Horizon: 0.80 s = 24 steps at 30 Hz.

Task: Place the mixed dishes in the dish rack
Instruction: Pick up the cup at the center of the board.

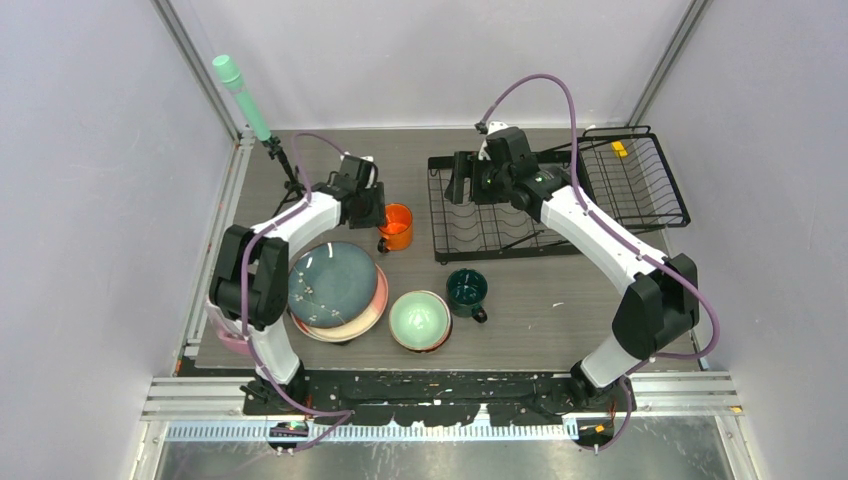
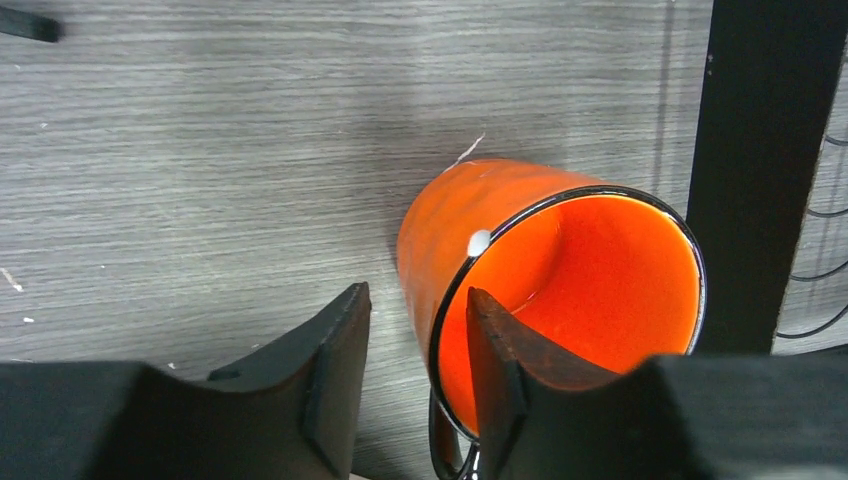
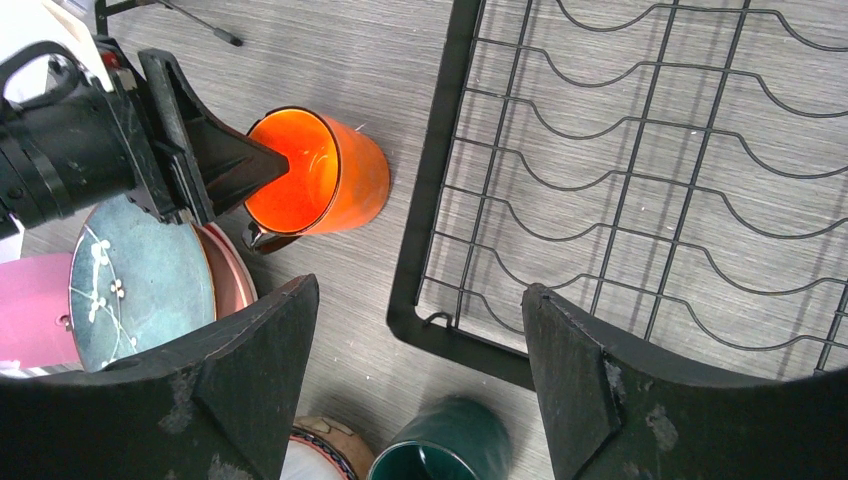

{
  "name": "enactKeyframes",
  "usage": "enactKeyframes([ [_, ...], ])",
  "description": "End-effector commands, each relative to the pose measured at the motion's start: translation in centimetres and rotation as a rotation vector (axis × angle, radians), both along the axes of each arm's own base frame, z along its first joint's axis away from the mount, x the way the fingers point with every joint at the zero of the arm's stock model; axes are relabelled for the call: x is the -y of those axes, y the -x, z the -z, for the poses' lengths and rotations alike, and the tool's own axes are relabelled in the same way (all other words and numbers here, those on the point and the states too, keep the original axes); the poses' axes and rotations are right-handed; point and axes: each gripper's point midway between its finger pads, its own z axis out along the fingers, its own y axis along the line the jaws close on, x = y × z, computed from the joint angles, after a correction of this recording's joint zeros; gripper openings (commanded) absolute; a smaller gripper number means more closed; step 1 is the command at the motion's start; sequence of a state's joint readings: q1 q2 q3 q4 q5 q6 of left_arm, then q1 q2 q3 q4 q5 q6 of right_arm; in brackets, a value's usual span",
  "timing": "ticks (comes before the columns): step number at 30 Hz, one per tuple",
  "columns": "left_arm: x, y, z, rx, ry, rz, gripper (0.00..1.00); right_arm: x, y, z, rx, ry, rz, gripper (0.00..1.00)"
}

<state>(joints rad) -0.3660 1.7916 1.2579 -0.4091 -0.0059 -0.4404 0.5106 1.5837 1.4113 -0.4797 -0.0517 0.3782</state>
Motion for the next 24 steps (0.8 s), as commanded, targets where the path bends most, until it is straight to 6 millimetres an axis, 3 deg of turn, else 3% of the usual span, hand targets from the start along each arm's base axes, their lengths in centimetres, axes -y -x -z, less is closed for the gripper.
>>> enactKeyframes([
  [1, 0.1, -1.1, -0.9, 0.046, -0.021, -0.038, 0.37, 0.3, -0.4, -1.2, 0.031, -0.025, 0.030, 0.80],
  [7, 0.8, -0.9, -0.5, 0.052, -0.011, -0.035, 0.13, 0.7, -0.4, -0.8, 0.008, -0.005, 0.038, 0.79],
  [11, 0.1, -0.4, -0.2, 0.064, -0.030, -0.059, 0.00, 0.8, -0.6, -0.9, 0.006, -0.002, 0.043, 0.79],
  [15, 0.0, -0.2, -0.7, 0.106, 0.004, -0.086, 0.00, 0.6, -1.0, -0.5, -0.010, -0.011, 0.060, 0.79],
  [24, 1.3, -0.4, -4.6, 0.250, 0.173, -0.116, 0.00, -0.7, -1.7, -0.5, -0.039, -0.084, 0.061, 0.84],
])
